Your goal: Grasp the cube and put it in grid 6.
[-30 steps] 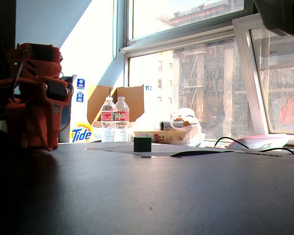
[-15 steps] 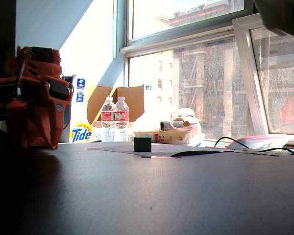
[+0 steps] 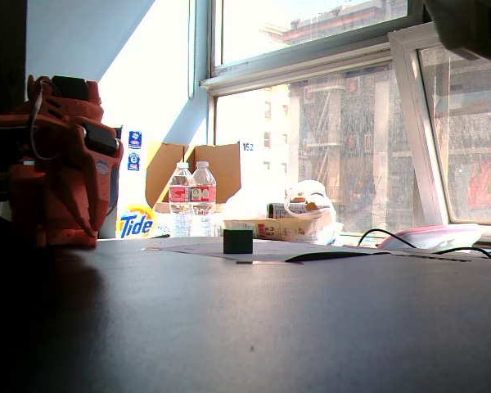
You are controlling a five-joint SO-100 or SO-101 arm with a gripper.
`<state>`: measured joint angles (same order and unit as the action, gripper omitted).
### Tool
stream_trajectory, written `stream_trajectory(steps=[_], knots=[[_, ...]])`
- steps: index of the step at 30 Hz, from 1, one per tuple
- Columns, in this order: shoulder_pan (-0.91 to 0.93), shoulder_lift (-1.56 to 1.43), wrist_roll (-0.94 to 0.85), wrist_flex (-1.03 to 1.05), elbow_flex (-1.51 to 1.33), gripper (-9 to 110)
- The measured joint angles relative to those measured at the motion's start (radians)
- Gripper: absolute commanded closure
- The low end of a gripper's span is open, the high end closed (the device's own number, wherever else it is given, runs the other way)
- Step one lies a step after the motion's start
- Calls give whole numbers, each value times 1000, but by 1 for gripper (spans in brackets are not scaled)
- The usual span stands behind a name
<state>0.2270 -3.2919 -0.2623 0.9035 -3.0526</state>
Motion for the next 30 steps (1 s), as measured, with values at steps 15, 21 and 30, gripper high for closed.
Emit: stream_trajectory(steps=[15, 21, 30], knots=[[0, 0, -20, -2, 0, 101], [0, 0, -20, -2, 0, 101], [-5, 0, -20, -2, 0, 101]])
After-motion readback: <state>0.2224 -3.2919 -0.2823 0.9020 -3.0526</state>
